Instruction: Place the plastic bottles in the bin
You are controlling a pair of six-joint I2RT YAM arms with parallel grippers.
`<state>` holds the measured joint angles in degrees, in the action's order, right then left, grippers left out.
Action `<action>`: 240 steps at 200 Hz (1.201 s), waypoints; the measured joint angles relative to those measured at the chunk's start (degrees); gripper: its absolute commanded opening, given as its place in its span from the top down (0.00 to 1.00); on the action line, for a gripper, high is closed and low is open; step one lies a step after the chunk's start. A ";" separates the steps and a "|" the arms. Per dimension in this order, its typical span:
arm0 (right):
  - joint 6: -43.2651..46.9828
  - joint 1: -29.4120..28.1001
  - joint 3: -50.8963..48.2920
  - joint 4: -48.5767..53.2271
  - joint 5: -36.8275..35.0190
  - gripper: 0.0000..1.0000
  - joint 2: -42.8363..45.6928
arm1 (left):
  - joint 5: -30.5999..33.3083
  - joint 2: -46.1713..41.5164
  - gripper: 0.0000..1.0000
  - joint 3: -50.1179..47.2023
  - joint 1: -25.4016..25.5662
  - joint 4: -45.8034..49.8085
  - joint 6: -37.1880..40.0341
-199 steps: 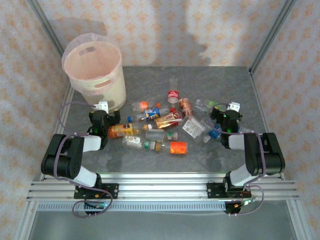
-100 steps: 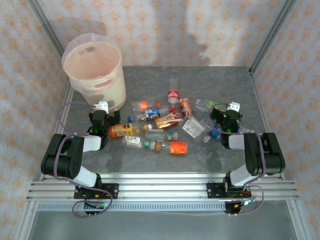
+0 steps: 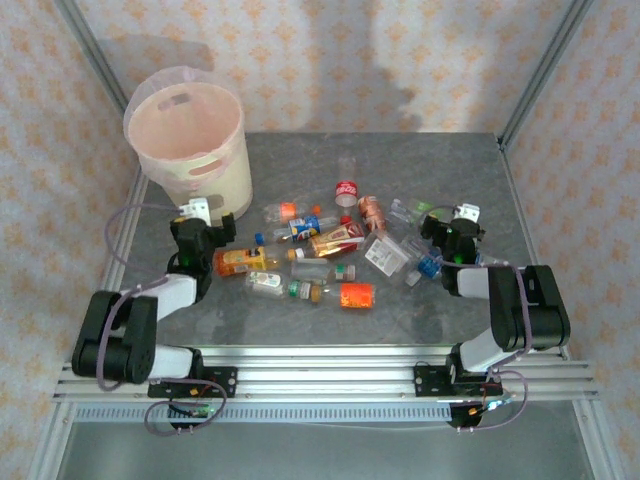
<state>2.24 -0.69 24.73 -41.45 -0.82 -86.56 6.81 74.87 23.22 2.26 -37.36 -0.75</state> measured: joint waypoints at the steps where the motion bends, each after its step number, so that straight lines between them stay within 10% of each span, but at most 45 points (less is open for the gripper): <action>1: 0.00 0.00 0.07 0.11 0.00 0.01 0.02 | 0.02 -0.22 0.00 -0.02 -0.02 0.09 -0.04; 105: -1.46 0.00 4.59 18.01 -3.04 0.01 17.90 | 8.35 -28.65 0.00 -2.51 -10.86 19.76 -15.28; 141: -3.78 0.00 7.13 25.07 -4.76 0.01 22.62 | 2.69 -20.22 0.00 5.81 -21.57 27.80 -23.37; 240: -7.43 0.00 12.87 41.48 -4.74 0.01 27.85 | -5.88 9.22 0.00 31.85 -30.67 34.56 -35.36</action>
<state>-5.19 -0.69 37.60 0.03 -5.56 -58.72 0.93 84.09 55.07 -28.40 -2.81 -36.12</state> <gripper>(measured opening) 0.991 0.999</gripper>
